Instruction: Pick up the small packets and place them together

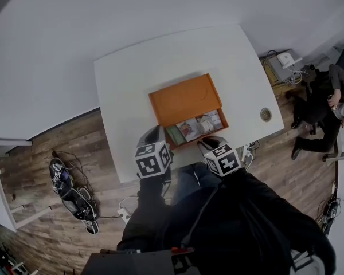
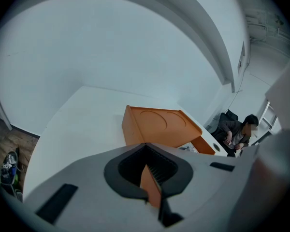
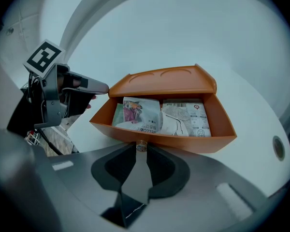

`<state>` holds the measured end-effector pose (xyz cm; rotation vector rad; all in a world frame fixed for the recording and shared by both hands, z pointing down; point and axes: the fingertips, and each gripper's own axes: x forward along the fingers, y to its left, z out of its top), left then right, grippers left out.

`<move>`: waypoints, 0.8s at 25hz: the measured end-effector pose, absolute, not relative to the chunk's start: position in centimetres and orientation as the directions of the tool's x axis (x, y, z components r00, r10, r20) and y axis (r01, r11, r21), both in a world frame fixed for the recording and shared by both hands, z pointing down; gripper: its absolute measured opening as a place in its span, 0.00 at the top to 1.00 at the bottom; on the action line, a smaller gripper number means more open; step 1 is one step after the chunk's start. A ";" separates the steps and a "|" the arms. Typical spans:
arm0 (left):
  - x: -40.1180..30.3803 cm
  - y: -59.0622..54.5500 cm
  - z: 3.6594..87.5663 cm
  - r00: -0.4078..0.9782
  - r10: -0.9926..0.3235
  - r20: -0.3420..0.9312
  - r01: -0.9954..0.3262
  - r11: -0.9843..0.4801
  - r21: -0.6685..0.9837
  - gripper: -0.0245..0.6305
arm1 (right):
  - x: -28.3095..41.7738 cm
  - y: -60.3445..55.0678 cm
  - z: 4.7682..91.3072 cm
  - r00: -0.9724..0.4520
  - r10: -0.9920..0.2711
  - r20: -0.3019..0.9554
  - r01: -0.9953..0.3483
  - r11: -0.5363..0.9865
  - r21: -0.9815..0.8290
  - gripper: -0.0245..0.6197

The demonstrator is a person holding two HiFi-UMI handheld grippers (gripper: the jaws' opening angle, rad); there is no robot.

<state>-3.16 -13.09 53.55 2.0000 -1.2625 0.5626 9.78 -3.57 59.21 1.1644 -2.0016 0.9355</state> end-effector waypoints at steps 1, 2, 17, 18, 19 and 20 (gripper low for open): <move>-3.1 -13.1 53.6 0.432 -0.600 0.673 -0.902 -0.284 0.326 0.96 | 9.8 -3.3 59.2 -0.410 -0.445 0.796 -0.896 0.358 -0.262 0.85; -3.1 -13.0 53.6 0.433 -0.600 0.672 -0.901 -0.284 0.327 0.96 | 9.9 -3.1 59.2 -0.411 -0.443 0.796 -0.896 0.359 -0.263 0.85; -3.2 -12.7 53.5 0.433 -0.610 0.664 -0.901 -0.278 0.332 0.96 | 9.8 -0.7 59.3 -0.430 -0.412 0.804 -0.886 0.363 -0.288 0.85; -3.2 -12.6 53.6 0.432 -0.613 0.662 -0.902 -0.277 0.332 0.96 | 9.8 -0.5 59.4 -0.429 -0.409 0.805 -0.886 0.364 -0.287 0.86; -3.2 -12.6 53.6 0.431 -0.614 0.661 -0.902 -0.277 0.331 0.96 | 9.9 -0.3 59.4 -0.429 -0.407 0.806 -0.886 0.364 -0.288 0.85; -3.1 -12.6 53.6 0.431 -0.614 0.661 -0.902 -0.277 0.331 0.96 | 10.0 -0.1 59.4 -0.430 -0.404 0.807 -0.885 0.363 -0.290 0.85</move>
